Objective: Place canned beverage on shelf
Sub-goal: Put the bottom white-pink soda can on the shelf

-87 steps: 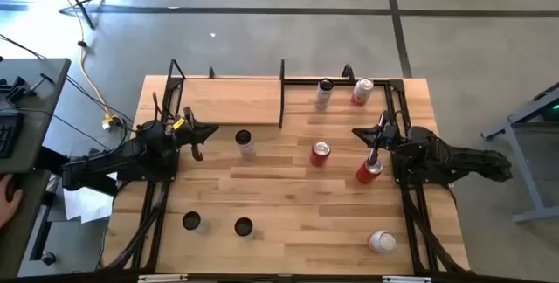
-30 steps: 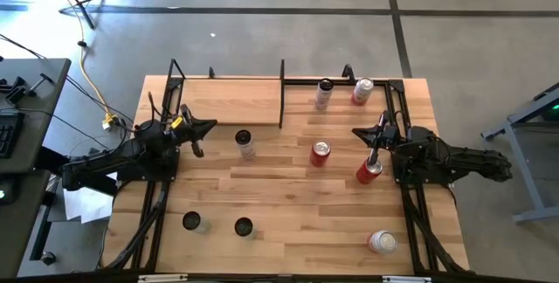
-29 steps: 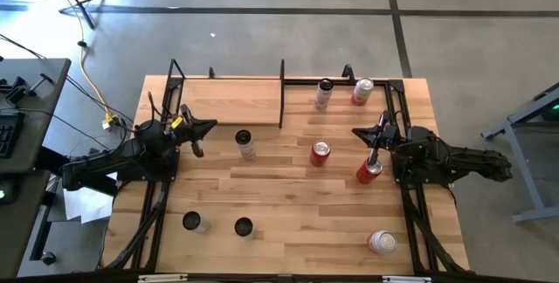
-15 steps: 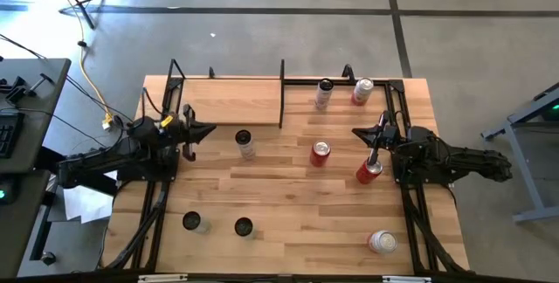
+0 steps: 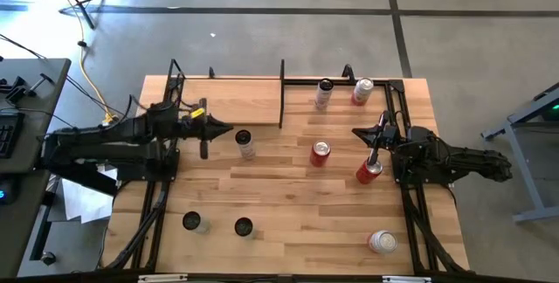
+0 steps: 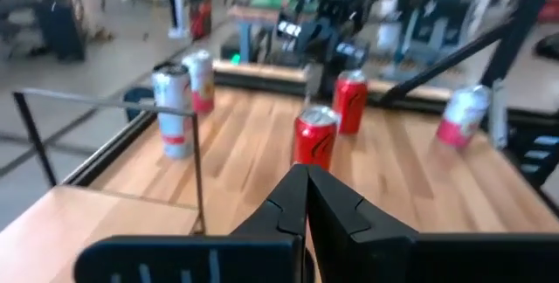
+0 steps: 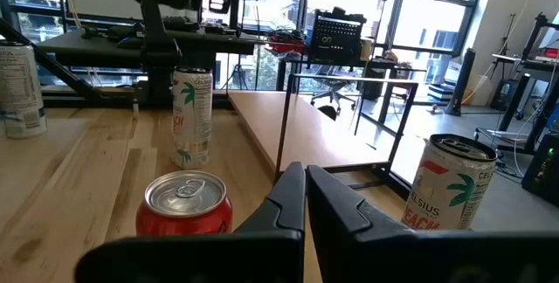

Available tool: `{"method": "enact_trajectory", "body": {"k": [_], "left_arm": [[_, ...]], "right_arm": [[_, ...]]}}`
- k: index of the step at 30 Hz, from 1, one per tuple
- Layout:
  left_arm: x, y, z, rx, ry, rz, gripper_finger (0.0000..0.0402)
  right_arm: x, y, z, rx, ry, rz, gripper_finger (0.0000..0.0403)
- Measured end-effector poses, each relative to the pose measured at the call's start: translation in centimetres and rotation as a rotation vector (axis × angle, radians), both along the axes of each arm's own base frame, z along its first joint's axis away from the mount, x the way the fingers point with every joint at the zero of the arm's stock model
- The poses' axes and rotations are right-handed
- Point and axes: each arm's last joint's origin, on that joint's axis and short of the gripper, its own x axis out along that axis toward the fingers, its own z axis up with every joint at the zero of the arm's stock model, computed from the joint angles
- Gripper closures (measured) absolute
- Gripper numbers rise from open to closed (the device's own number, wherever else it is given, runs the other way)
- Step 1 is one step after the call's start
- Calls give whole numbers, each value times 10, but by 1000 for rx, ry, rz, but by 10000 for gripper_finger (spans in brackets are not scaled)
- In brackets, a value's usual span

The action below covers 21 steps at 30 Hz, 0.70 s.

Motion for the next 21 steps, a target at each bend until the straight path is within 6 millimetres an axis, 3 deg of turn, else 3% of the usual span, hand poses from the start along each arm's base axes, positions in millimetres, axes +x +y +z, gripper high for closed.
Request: {"method": "enact_trajectory", "body": {"k": [4, 10, 15, 21], "left_arm": [[14, 0, 24, 29, 146, 15, 370], [33, -2, 43, -2, 400, 42, 294], [57, -6, 44, -58, 505, 47, 220], [84, -7, 24, -138, 674, 80, 131]], "right_arm": [[0, 0, 0, 0, 0, 0, 403], [0, 0, 0, 0, 0, 0, 403], [0, 0, 0, 0, 0, 0, 403], [0, 0, 0, 0, 0, 0, 403]]}}
